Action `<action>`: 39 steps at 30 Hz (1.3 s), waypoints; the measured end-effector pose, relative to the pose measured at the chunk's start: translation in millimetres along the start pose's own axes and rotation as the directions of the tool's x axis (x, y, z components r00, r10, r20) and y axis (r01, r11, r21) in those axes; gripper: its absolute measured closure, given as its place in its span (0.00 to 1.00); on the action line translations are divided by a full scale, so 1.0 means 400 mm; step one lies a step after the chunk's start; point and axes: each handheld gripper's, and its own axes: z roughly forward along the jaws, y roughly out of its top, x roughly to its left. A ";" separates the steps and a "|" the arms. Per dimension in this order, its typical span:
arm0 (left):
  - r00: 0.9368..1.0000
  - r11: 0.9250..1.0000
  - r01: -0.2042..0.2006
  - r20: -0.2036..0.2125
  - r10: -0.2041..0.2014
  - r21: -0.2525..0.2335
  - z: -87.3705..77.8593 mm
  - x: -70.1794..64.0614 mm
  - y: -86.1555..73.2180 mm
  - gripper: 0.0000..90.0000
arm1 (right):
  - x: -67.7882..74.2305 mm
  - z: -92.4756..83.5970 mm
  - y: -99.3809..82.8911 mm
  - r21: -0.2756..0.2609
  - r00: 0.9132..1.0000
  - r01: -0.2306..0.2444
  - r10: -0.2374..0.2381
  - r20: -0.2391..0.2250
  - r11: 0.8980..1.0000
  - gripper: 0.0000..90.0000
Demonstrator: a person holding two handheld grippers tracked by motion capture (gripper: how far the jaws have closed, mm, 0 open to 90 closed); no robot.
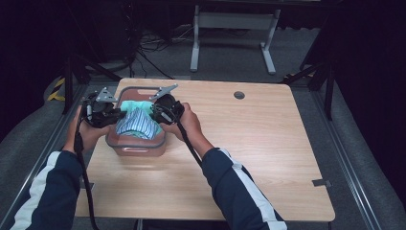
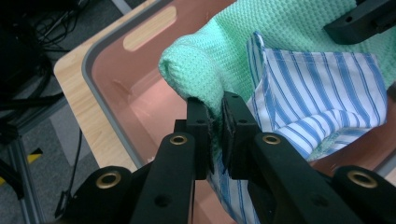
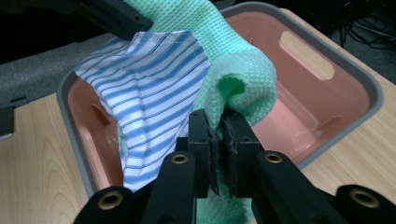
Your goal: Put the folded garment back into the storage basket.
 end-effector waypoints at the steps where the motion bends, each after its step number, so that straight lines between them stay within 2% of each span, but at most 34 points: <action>1: 1.000 1.000 0.000 0.000 0.000 0.000 0.000 0.000 0.000 0.92 | 0.000 0.000 0.000 0.000 1.000 0.000 0.000 0.000 1.000 0.92; 4: 1.000 1.000 0.009 -0.010 -0.009 0.010 0.018 0.007 -0.010 0.92 | 0.001 0.028 -0.003 0.016 1.000 -0.004 0.004 -0.004 1.000 0.91; 14: 1.000 0.999 0.008 -0.011 -0.007 0.052 0.056 0.002 -0.025 0.92 | 0.003 0.065 -0.017 0.054 1.000 -0.006 0.007 -0.018 0.999 0.89; 26: 1.000 0.996 -0.013 -0.006 0.014 0.094 0.088 -0.010 -0.031 0.91 | 0.001 0.083 -0.032 0.072 0.999 -0.011 0.014 -0.039 0.997 0.85; 27: 1.000 0.995 -0.017 -0.016 0.019 0.096 0.090 -0.012 -0.032 0.84 | 0.004 0.083 -0.032 0.076 0.999 -0.011 0.013 -0.035 0.997 0.80; 28: 0.999 0.995 -0.004 -0.038 0.007 0.102 0.094 -0.014 -0.032 0.80 | 0.005 0.083 -0.032 0.076 1.000 -0.005 0.007 -0.029 0.997 0.80; 33: 0.999 0.996 0.000 -0.035 0.004 0.088 0.087 -0.017 -0.037 0.72 | 0.004 0.079 -0.034 0.076 1.000 -0.008 0.010 -0.023 0.997 0.78; 36: 0.999 0.997 -0.005 -0.034 0.008 0.077 0.077 -0.023 -0.037 0.69 | 0.005 0.076 -0.037 0.073 1.000 -0.004 0.005 -0.021 0.997 0.75; 39: 0.999 0.998 -0.006 -0.037 0.008 0.056 0.071 -0.039 -0.036 0.62 | 0.009 0.073 -0.045 0.077 1.000 0.012 -0.011 -0.006 0.997 0.70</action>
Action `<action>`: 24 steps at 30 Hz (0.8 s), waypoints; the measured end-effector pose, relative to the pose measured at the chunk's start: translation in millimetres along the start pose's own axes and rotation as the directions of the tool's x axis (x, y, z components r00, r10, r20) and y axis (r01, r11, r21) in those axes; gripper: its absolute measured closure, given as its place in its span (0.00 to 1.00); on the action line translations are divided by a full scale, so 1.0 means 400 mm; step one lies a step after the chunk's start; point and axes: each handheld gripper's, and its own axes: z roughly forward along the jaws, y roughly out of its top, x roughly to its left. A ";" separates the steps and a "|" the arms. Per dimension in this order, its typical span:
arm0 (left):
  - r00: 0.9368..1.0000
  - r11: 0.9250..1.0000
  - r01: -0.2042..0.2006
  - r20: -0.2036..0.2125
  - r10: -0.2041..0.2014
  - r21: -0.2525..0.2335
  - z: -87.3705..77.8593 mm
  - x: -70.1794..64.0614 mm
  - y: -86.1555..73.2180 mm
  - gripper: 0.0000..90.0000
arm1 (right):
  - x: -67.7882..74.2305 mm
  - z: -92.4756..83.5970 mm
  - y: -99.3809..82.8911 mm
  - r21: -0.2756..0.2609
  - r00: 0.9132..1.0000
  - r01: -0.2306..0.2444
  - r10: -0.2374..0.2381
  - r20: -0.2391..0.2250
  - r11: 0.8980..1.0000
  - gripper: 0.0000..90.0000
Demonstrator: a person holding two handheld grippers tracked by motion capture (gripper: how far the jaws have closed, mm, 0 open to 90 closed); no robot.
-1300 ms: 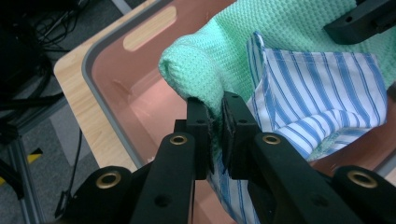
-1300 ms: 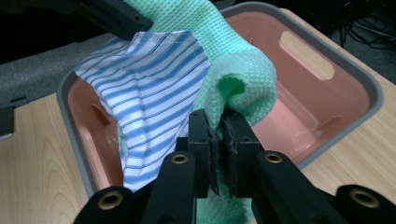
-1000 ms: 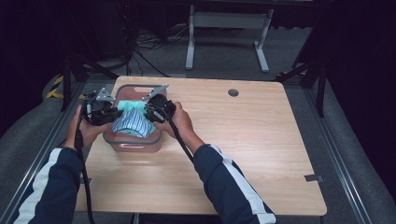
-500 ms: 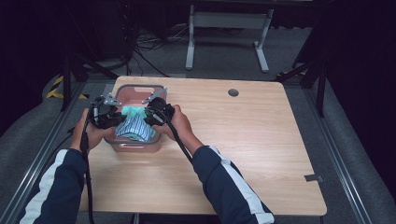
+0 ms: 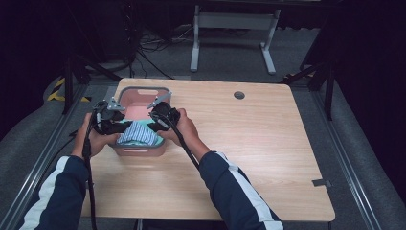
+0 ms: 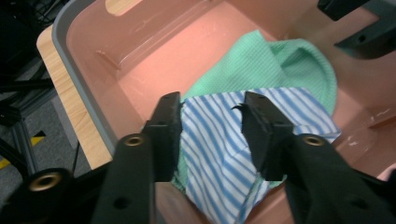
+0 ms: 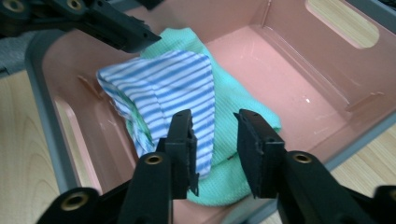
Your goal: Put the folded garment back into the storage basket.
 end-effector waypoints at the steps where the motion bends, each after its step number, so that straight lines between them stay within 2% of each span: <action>1: 1.000 1.000 0.002 -0.002 -0.002 -0.005 -0.002 -0.005 0.000 0.61 | 0.000 -0.004 -0.005 -0.002 1.000 0.008 -0.008 0.012 1.000 0.68; 3: 1.000 1.000 0.002 0.009 -0.002 -0.029 -0.010 -0.023 -0.001 0.57 | 0.002 -0.014 -0.011 -0.004 0.999 0.021 -0.021 0.046 1.000 0.62; 7: 1.000 0.998 -0.009 0.022 0.011 -0.066 -0.027 -0.051 0.003 0.53 | -0.003 -0.037 -0.023 -0.011 0.996 0.045 -0.044 0.077 0.999 0.56; 9: 1.000 0.997 -0.009 0.023 0.011 -0.072 -0.028 -0.058 0.005 0.50 | -0.012 -0.048 -0.033 -0.006 0.996 0.034 -0.034 0.084 0.999 0.54; 10: 1.000 0.998 -0.014 0.022 0.015 -0.059 -0.033 -0.070 0.010 0.48 | -0.017 -0.052 -0.038 -0.005 0.995 0.039 -0.038 0.087 0.999 0.52; 12: 0.999 0.996 -0.005 0.040 0.009 -0.089 -0.035 -0.082 0.013 0.46 | -0.025 -0.065 -0.047 -0.005 0.995 0.044 -0.043 0.094 0.999 0.51; 15: 0.999 0.995 -0.006 0.043 0.010 -0.099 -0.038 -0.095 0.018 0.43 | -0.034 -0.080 -0.056 -0.007 0.993 0.039 -0.038 0.111 0.999 0.48; 16: 0.999 0.994 0.004 0.052 0.001 -0.110 -0.039 -0.104 0.022 0.40 | -0.047 -0.097 -0.069 -0.014 0.992 0.023 -0.021 0.122 1.000 0.45; 19: 0.998 0.992 -0.003 0.055 0.010 -0.125 -0.043 -0.125 0.031 0.36 | -0.062 -0.118 -0.082 0.005 0.988 0.016 -0.017 0.156 1.000 0.42; 24: 0.998 0.990 -0.011 0.059 0.020 -0.141 -0.049 -0.162 0.040 0.32 | -0.079 -0.152 -0.104 0.001 0.984 0.022 -0.022 0.175 1.000 0.39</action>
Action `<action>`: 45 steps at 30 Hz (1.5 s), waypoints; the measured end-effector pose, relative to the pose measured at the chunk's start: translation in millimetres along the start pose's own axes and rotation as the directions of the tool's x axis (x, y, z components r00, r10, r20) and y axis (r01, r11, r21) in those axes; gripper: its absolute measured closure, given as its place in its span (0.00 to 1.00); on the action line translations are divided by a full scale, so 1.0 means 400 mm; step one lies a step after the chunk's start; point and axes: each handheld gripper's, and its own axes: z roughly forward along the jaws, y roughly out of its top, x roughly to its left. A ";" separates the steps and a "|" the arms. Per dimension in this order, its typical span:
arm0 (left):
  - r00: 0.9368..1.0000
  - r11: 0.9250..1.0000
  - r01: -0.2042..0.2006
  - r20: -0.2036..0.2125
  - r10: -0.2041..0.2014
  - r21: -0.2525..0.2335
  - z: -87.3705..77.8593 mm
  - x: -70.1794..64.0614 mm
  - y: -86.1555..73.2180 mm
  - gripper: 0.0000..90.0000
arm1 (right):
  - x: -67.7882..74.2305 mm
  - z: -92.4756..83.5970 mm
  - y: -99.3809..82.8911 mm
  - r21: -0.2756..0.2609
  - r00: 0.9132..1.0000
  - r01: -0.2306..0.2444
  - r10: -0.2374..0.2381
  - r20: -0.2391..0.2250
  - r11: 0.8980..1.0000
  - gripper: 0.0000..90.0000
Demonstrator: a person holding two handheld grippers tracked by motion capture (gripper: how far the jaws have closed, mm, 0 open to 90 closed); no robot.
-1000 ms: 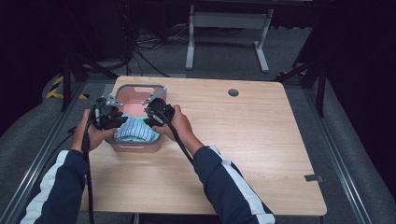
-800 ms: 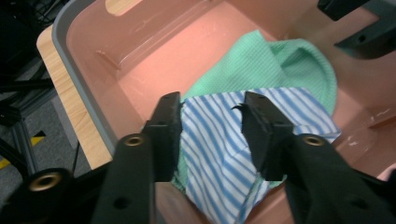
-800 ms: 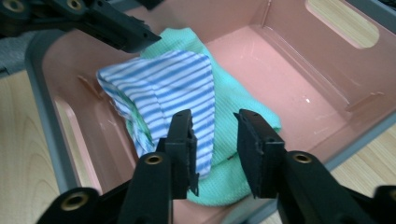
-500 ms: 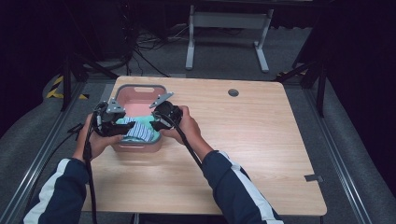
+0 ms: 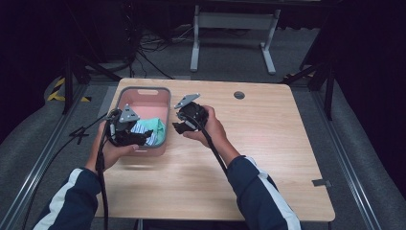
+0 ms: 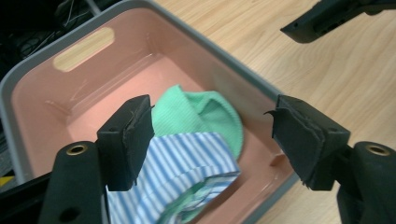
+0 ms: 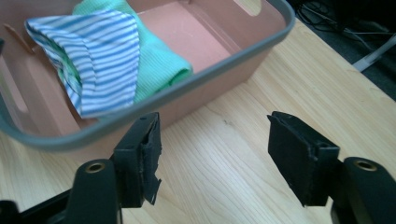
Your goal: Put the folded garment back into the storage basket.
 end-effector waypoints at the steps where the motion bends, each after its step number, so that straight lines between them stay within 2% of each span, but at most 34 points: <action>1: 1.000 1.000 -0.003 0.005 0.003 -0.004 0.001 -0.006 0.001 0.31 | -0.005 -0.007 -0.006 -0.002 1.000 0.007 -0.007 0.003 1.000 0.39; 2: 1.000 1.000 -0.002 0.017 0.002 0.002 0.003 -0.013 0.003 0.31 | -0.009 -0.012 -0.011 0.000 1.000 0.005 -0.005 0.005 1.000 0.39; 6: 1.000 1.000 -0.020 0.023 0.020 -0.003 0.007 -0.035 0.009 0.30 | -0.024 -0.030 -0.026 0.005 1.000 0.016 -0.016 0.013 1.000 0.38; 8: 0.999 0.999 -0.041 0.023 0.041 -0.001 0.008 -0.043 0.013 0.30 | -0.032 -0.037 -0.039 0.016 1.000 0.016 -0.016 0.011 1.000 0.38; 10: 0.999 0.999 -0.035 0.032 0.035 -0.013 0.012 -0.052 0.015 0.28 | -0.038 -0.044 -0.049 0.026 1.000 0.022 -0.022 0.018 0.999 0.38; 14: 0.998 0.998 -0.057 0.028 0.057 -0.011 0.016 -0.066 0.020 0.28 | -0.050 -0.060 -0.069 0.035 1.000 0.018 -0.019 0.024 0.999 0.38; 21: 0.998 0.998 -0.057 0.028 0.058 -0.034 0.018 -0.090 0.031 0.24 | -0.071 -0.097 -0.099 0.058 0.999 0.014 -0.017 0.043 0.998 0.37; 25: 0.996 0.996 -0.076 0.041 0.078 -0.049 0.015 -0.109 0.037 0.24 | -0.079 -0.117 -0.113 0.064 0.998 0.019 -0.023 0.057 0.998 0.37; 28: 0.995 0.995 -0.081 0.048 0.084 -0.054 0.013 -0.119 0.038 0.23 | -0.081 -0.123 -0.121 0.065 0.999 0.020 -0.023 0.049 0.998 0.37; 34: 0.989 0.991 -0.126 0.071 0.129 -0.053 0.013 -0.154 0.040 0.22 | -0.087 -0.141 -0.155 0.083 0.999 0.023 -0.027 0.042 0.996 0.36; 39: 0.985 0.988 -0.145 0.083 0.150 -0.059 0.015 -0.173 0.042 0.23 | -0.093 -0.152 -0.177 0.097 0.999 0.029 -0.032 0.031 0.995 0.36; 41: 0.983 0.986 -0.159 0.081 0.163 -0.051 0.016 -0.181 0.040 0.23 | -0.098 -0.161 -0.191 0.110 0.998 0.042 -0.048 0.049 0.993 0.36; 45: 0.981 0.984 -0.168 0.085 0.173 -0.054 0.020 -0.199 0.030 0.22 | -0.103 -0.176 -0.217 0.120 0.997 0.034 -0.041 0.060 0.992 0.36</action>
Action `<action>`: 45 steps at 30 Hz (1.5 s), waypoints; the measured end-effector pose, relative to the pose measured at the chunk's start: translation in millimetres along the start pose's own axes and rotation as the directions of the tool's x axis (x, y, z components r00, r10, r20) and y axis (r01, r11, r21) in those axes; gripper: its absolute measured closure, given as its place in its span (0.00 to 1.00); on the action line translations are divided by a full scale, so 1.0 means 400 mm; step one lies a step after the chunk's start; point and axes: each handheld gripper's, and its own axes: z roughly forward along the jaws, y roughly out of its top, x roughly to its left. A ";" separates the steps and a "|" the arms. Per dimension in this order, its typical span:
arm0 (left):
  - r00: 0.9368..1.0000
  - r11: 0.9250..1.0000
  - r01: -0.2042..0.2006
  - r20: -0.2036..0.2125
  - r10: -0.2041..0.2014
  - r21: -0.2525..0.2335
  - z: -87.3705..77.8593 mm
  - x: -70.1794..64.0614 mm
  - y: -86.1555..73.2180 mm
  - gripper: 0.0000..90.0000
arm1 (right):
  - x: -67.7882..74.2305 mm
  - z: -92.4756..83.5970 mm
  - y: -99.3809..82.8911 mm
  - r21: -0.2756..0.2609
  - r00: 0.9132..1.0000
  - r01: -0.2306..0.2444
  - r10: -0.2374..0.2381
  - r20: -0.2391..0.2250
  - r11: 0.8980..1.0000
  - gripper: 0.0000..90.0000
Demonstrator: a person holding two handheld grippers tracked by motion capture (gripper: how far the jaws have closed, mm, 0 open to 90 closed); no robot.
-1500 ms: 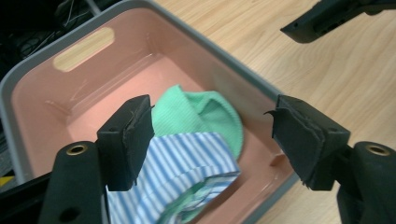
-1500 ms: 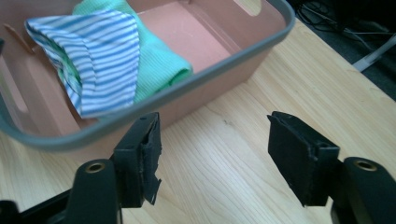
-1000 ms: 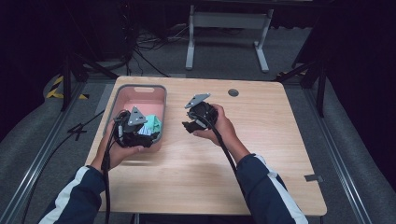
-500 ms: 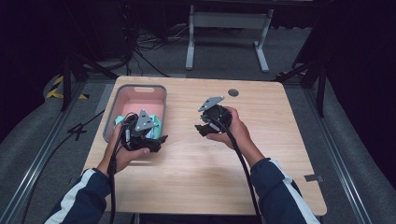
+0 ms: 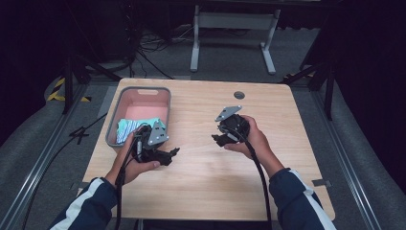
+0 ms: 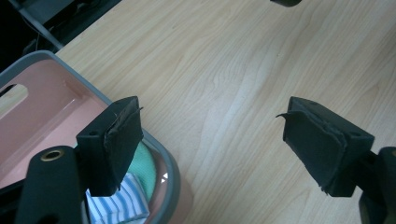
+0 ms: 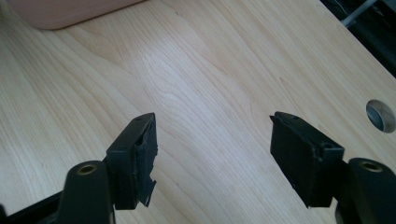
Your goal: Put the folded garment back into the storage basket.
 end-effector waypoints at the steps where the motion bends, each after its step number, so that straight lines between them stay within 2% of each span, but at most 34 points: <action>1: 1.000 1.000 -0.001 -0.002 0.001 0.001 0.001 -0.008 -0.002 0.22 | -0.001 -0.002 -0.004 0.000 1.000 0.001 -0.001 -0.001 1.000 0.36; 9: 0.999 0.999 -0.046 0.029 0.046 0.010 0.010 -0.048 -0.015 0.22 | 0.000 -0.019 -0.043 0.007 1.000 0.005 -0.005 0.013 1.000 0.36; 13: 0.996 0.997 -0.077 0.044 0.075 0.031 0.025 -0.071 -0.023 0.21 | 0.002 -0.023 -0.066 0.013 1.000 0.002 -0.002 0.013 1.000 0.36; 19: 0.993 0.992 -0.110 0.053 0.107 0.060 0.038 -0.085 -0.037 0.21 | 0.007 -0.028 -0.102 0.017 1.000 -0.004 0.003 0.023 1.000 0.34; 22: 0.993 0.992 -0.112 0.057 0.108 0.066 0.042 -0.090 -0.041 0.21 | 0.008 -0.030 -0.115 0.013 1.000 -0.006 0.006 0.027 1.000 0.33; 26: 0.990 0.989 -0.128 0.065 0.123 0.079 0.050 -0.098 -0.052 0.21 | 0.011 -0.044 -0.154 0.015 0.999 -0.017 0.016 0.051 1.000 0.33; 29: 0.989 0.987 -0.135 0.076 0.129 0.083 0.054 -0.100 -0.056 0.21 | 0.012 -0.050 -0.173 0.016 0.999 -0.010 0.009 0.042 1.000 0.35; 35: 0.984 0.983 -0.152 0.109 0.140 0.103 0.077 -0.116 -0.079 0.21 | 0.012 -0.072 -0.237 0.007 0.999 -0.020 0.020 0.045 1.000 0.34; 40: 0.983 0.982 -0.146 0.126 0.131 0.116 0.094 -0.124 -0.106 0.21 | 0.016 -0.081 -0.295 -0.009 0.998 -0.034 0.035 0.049 0.999 0.33; 41: 0.983 0.982 -0.146 0.126 0.131 0.116 0.094 -0.124 -0.106 0.21 | 0.016 -0.081 -0.295 -0.009 0.998 -0.034 0.035 0.049 0.999 0.33; 42: 0.983 0.982 -0.141 0.132 0.125 0.123 0.099 -0.125 -0.117 0.21 | 0.017 -0.084 -0.319 -0.012 0.998 -0.043 0.043 0.044 0.999 0.33; 45: 0.982 0.981 -0.147 0.135 0.130 0.127 0.101 -0.125 -0.133 0.21 | 0.017 -0.087 -0.345 -0.010 0.999 -0.038 0.038 0.039 0.999 0.33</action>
